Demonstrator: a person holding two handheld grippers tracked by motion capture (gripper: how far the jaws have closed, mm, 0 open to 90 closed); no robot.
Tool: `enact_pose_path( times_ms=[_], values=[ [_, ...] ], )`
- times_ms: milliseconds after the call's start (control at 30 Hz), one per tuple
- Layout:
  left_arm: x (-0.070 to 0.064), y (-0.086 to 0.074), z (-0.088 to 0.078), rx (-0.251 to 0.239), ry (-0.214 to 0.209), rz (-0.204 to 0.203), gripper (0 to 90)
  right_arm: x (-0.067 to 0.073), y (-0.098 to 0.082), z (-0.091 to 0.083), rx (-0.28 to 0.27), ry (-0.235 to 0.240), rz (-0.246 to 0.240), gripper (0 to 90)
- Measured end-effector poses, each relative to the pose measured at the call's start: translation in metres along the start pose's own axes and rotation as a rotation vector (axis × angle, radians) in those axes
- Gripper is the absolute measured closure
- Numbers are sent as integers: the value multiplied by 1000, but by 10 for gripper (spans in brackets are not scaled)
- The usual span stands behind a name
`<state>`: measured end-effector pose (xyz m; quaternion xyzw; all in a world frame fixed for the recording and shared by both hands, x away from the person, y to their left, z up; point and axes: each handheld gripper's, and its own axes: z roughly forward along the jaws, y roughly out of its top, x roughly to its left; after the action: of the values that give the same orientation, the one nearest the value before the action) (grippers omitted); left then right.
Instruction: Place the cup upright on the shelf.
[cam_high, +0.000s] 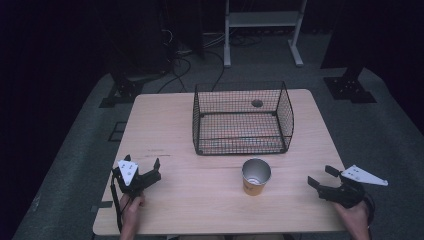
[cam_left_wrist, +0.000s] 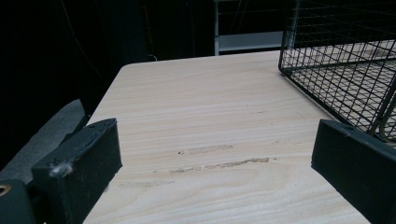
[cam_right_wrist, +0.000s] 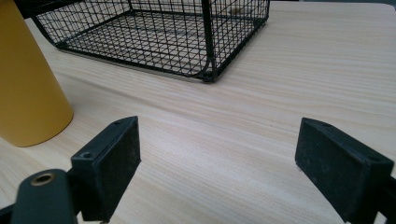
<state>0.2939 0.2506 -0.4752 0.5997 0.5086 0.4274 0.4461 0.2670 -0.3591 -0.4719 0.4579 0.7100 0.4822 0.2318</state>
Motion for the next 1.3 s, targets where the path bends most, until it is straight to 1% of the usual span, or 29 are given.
enact_pose_path(
  times_ms=[167, 367, 400, 533, 900, 1300],
  values=[
    [0, 0, 0, 0, -4, 4, 8, 2, 1, 1, 6, 0, -9, 128],
    [0, 0, -1, 2, -4, 2, 8, 6, 4, 1, -3, 8, -15, 120],
    [0, 0, -1, -2, -4, 0, 8, 10, 7, 2, -1, 4, -27, 119],
    [0, 0, -1, -2, -6, 0, 8, 16, 11, 5, 4, 7, -48, 104],
    [0, 0, -1, -3, -7, 2, 8, 28, 21, 7, 4, 45, -74, 95],
    [0, 0, -1, -3, -6, 2, 8, 36, 28, 8, 24, 89, -100, 80]
  ],
)
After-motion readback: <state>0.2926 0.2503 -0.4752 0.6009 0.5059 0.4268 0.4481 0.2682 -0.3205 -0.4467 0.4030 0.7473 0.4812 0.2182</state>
